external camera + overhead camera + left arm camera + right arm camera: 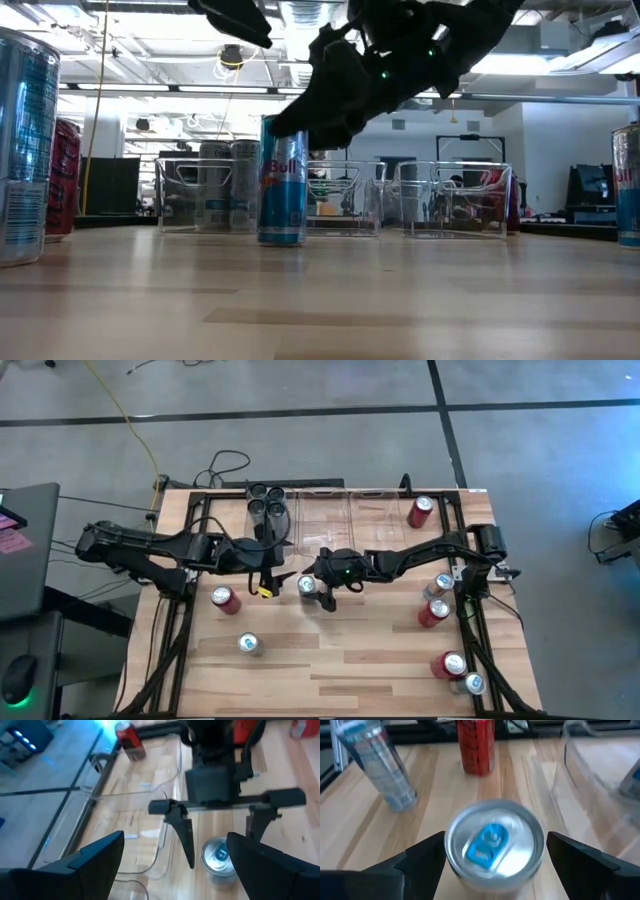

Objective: Sort soda cans
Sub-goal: Put the blue soda can into the middle transparent bin

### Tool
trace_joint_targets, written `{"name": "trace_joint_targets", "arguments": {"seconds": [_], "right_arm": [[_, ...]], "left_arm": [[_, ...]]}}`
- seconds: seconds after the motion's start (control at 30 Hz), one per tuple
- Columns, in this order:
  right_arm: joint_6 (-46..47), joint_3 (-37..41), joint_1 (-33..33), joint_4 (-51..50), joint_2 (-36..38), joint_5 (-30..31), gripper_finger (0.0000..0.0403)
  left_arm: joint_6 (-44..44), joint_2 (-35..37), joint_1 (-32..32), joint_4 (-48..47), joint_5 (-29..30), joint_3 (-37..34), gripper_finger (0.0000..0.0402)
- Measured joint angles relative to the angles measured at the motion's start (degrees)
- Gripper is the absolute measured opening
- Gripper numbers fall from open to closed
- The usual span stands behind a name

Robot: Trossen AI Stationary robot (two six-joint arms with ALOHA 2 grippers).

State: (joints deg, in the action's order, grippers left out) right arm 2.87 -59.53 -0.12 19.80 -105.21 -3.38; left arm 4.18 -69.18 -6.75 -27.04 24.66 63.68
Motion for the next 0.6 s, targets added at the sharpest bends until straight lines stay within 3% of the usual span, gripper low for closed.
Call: {"name": "trace_joint_targets", "arguments": {"seconds": [0.2, 0.37, 0.5, 0.6], "right_arm": [[0.05, -1.47, -0.05, -0.60, -1.16, -0.22, 0.0330], [0.18, -2.67, -0.24, -2.62, -0.96, -0.42, 0.0273], [0.25, -3.70, -0.31, -4.79, -0.92, -0.42, 0.0221], [0.21, -4.30, -0.31, -5.59, -0.92, -1.07, 0.0221]], "left_arm": [[-1.29, 8.05, 1.77, 8.22, 0.31, -10.04, 0.0345], [-1.85, 16.56, 3.22, 14.20, 0.33, -16.09, 0.0345], [-2.04, 22.43, 3.59, 15.90, 0.37, -18.29, 0.0345], [-2.30, 25.71, 3.59, 17.97, 0.36, -19.65, 0.0345]]}}
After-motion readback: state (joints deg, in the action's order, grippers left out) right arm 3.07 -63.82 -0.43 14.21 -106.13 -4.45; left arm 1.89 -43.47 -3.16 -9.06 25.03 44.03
